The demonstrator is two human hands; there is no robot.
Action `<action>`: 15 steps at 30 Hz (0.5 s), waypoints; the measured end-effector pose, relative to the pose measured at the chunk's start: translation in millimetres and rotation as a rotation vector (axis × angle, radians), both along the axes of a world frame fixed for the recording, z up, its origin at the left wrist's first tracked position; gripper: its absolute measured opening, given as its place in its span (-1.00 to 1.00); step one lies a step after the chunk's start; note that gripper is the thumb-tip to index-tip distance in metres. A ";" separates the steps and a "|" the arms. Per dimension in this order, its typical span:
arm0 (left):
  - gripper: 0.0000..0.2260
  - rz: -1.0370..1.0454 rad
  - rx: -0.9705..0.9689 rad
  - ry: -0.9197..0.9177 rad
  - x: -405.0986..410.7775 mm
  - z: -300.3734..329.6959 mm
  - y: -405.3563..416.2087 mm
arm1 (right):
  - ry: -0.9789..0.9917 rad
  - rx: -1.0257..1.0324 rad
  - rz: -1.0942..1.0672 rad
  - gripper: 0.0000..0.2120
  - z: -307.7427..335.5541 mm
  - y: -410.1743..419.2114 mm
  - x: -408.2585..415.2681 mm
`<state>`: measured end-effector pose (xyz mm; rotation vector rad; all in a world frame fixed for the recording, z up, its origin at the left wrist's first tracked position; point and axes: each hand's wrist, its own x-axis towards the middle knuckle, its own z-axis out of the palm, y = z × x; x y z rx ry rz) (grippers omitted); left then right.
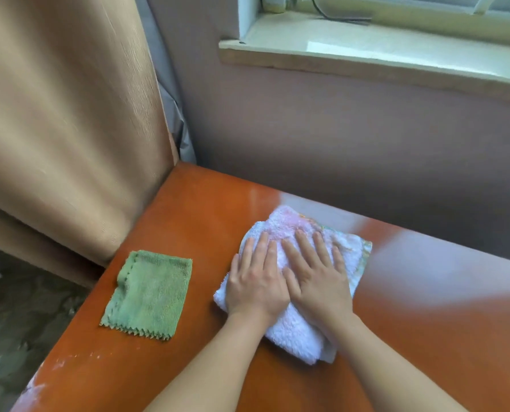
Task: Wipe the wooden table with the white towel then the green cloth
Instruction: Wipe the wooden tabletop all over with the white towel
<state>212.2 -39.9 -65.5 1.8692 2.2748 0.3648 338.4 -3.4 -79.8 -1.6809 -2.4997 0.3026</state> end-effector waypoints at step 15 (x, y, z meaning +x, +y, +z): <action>-0.51 0.192 -0.052 -0.010 -24.5 1.0 99.0 | 0.111 0.101 -0.183 -0.36 4.7 110.9 -25.1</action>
